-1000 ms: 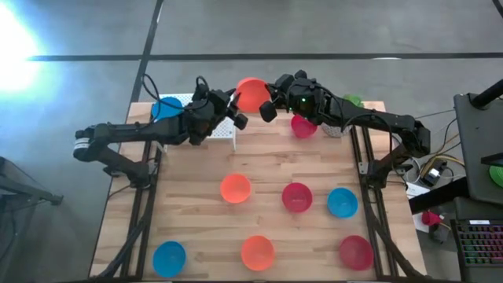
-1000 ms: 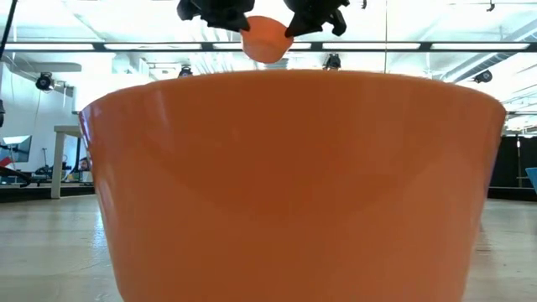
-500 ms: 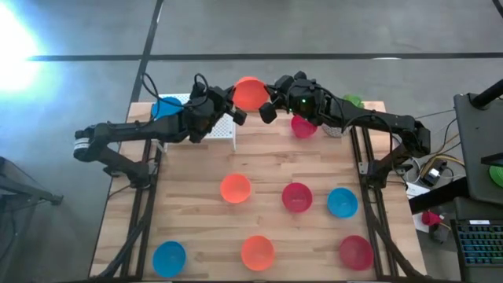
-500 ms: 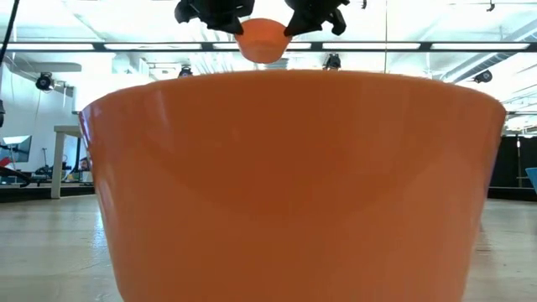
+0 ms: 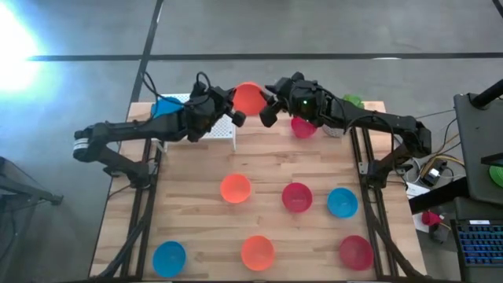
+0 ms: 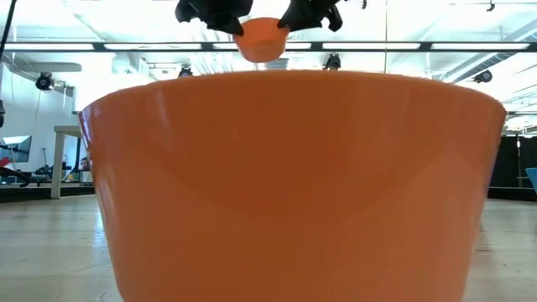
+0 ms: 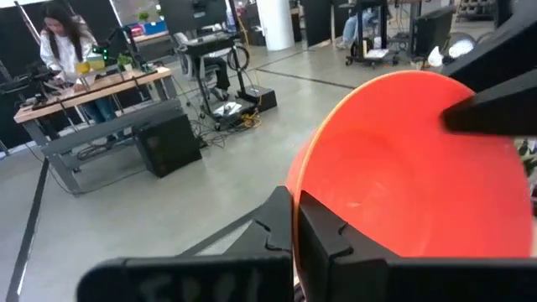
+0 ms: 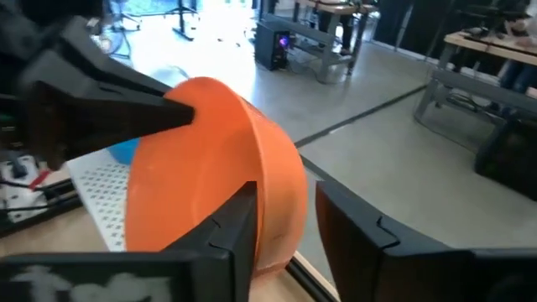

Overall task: Pick & Place Mini bowls
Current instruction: Put the top orange bowl on the center part of the shelf

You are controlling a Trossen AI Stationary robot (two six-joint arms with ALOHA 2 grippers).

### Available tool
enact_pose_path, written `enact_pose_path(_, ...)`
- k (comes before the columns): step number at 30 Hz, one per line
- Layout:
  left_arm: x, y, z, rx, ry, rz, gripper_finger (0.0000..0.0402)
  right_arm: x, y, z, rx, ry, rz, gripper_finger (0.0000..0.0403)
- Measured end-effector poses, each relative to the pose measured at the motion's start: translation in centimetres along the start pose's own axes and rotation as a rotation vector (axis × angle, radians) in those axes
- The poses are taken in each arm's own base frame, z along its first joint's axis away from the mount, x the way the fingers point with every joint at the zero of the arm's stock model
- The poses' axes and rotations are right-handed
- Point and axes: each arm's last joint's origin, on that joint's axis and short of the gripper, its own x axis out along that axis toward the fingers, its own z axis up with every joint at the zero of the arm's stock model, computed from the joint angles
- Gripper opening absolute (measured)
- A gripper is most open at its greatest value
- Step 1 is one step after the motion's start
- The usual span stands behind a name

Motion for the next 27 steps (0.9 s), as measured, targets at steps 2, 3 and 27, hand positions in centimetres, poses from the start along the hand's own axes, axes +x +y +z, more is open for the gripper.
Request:
enact_pose_path(2,-0.1,0.5,0.2,0.003,0.025,0.011,0.0001,-0.6,0.1,0.3,0.0,-0.013,0.011,0.0137)
enact_pose_path(3,-0.2,0.8,0.4,0.003,0.038,0.02,0.0001,-0.9,0.2,0.5,0.001,-0.02,0.014,0.0143)
enact_pose_path(27,-1.7,11.9,1.1,0.102,0.611,0.029,0.0001,-6.9,-0.9,2.4,-0.024,-0.044,0.072,0.0173)
